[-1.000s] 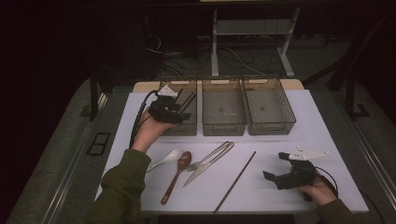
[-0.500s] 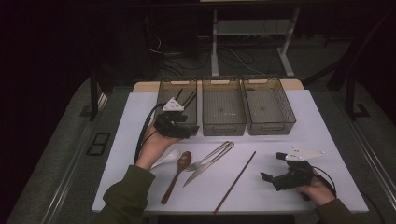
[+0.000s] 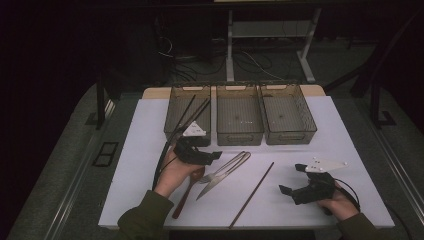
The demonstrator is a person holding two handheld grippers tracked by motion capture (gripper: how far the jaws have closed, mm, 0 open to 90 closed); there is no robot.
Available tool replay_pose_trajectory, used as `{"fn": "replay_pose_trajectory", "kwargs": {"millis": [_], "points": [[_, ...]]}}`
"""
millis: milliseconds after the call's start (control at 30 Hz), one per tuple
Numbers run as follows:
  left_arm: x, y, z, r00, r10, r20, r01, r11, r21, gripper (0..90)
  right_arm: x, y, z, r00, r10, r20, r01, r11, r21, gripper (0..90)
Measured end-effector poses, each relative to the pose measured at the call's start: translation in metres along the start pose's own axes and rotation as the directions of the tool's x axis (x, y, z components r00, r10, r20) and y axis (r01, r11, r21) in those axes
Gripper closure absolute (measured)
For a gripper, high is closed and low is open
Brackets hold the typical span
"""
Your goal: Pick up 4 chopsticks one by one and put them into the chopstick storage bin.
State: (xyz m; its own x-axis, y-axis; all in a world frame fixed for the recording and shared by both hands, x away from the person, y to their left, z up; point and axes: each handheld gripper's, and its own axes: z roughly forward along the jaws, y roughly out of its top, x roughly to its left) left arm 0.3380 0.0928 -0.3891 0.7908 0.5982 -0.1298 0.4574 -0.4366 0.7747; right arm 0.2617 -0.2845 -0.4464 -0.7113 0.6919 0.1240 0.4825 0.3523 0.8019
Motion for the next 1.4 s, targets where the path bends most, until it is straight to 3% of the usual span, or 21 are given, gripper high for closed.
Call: {"fn": "replay_pose_trajectory", "kwargs": {"millis": [533, 700, 1033, 1400], "points": [[-0.046, -0.013, 0.01, 0.997, 0.018, 0.075, -0.02, 0.9996, 0.021, 57.4, -0.001, 0.0, 0.002, 1.0, -0.005, 0.001, 0.005, 1.0, 0.001, 0.4], [-0.063, -0.017, 0.022, 0.9913, 0.045, 0.124, -0.051, 0.9975, 0.049, 62.4, 0.0, 0.0, 0.002, 1.0, -0.006, 0.003, 0.006, 1.0, 0.001, 0.4], [-0.086, -0.023, 0.045, 0.9788, 0.06, 0.196, -0.082, 0.9911, 0.105, 69.6, 0.0, 0.0, 0.002, 1.0, -0.006, 0.004, 0.006, 1.0, 0.005, 0.4], [-0.103, -0.029, 0.061, 0.9714, 0.079, 0.224, -0.115, 0.9809, 0.157, 71.5, 0.0, 0.0, 0.002, 1.0, -0.006, 0.004, 0.006, 1.0, 0.005, 0.4]]}}
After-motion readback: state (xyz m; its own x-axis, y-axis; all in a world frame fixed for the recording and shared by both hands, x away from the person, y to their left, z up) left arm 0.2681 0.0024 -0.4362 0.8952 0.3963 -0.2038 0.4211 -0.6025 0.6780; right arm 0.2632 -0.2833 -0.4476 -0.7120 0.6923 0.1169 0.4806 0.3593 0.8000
